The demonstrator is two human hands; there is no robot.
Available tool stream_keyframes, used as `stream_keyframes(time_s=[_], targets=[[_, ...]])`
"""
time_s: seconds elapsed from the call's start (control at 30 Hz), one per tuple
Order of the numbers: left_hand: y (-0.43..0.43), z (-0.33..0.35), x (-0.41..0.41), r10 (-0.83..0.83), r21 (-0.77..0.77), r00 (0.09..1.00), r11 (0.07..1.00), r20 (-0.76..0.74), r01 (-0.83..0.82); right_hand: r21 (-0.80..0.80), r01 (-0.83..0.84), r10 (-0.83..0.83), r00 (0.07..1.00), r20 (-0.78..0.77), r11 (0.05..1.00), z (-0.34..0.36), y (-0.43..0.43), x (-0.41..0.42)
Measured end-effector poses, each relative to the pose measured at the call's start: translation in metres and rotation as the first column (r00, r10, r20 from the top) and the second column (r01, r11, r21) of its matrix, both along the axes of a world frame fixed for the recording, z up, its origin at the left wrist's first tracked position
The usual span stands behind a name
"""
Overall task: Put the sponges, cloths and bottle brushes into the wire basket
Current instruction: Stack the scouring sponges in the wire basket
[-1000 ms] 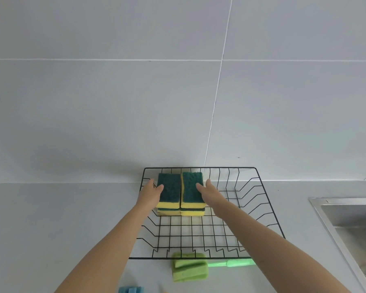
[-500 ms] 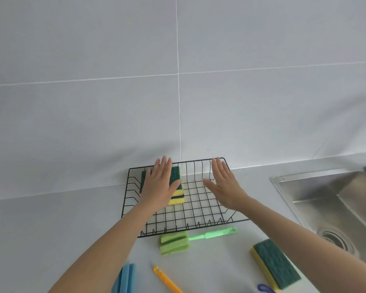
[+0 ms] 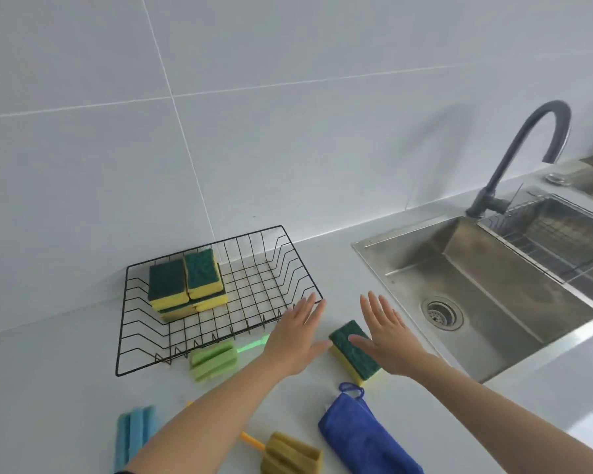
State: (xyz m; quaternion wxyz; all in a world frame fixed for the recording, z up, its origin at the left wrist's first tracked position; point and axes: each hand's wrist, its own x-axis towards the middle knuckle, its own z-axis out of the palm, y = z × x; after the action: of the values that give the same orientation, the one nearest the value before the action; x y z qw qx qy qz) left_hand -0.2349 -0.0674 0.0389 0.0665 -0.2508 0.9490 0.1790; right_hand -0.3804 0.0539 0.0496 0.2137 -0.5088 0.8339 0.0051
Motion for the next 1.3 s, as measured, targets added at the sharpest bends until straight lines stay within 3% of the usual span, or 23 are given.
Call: stream_keyframes(time_s=[0.1, 0.23, 0.47, 0.77, 0.97, 1.1, 1.3], targets=[[0.022, -0.019, -0.018, -0.019, 0.115, 0.999, 0.993, 0.04, 0.014, 0.084, 0.07, -0.074, 0.996, 0.053, 0.994, -0.023, 0.017, 0.004], [0.032, -0.03, -0.035, 0.035, 0.211, 0.997, 0.976, 0.066, -0.048, 0.08, 0.165, -0.175, 0.974, 0.144, 0.983, -0.042, 0.026, 0.008], [0.036, -0.046, -0.054, 0.235, 0.369, 0.968, 0.895, 0.088, -0.251, 0.08, 0.401, -0.403, 0.849, 0.342, 0.913, -0.058, 0.022, 0.0], [0.03, -0.051, -0.053, 0.434, 0.539, 0.901, 0.755, 0.017, -0.374, 0.066, 0.466, -0.446, 0.782, 0.434, 0.882, -0.057, 0.014, -0.004], [0.02, -0.027, -0.035, 0.485, 0.579, 0.862, 0.749, -0.147, -0.322, -0.009, 0.463, -0.383, 0.744, 0.548, 0.886, -0.027, 0.008, -0.001], [-0.002, 0.01, -0.016, 0.59, 0.602, 0.75, 0.727, -0.299, -0.332, -0.094, 0.466, -0.313, 0.715, 0.625, 0.88, 0.008, -0.022, 0.006], [-0.054, 0.056, 0.03, 0.777, 0.657, 0.484, 0.613, -0.402, -0.438, -0.216, 0.41, -0.139, 0.68, 0.72, 0.886, 0.044, -0.105, 0.045]])
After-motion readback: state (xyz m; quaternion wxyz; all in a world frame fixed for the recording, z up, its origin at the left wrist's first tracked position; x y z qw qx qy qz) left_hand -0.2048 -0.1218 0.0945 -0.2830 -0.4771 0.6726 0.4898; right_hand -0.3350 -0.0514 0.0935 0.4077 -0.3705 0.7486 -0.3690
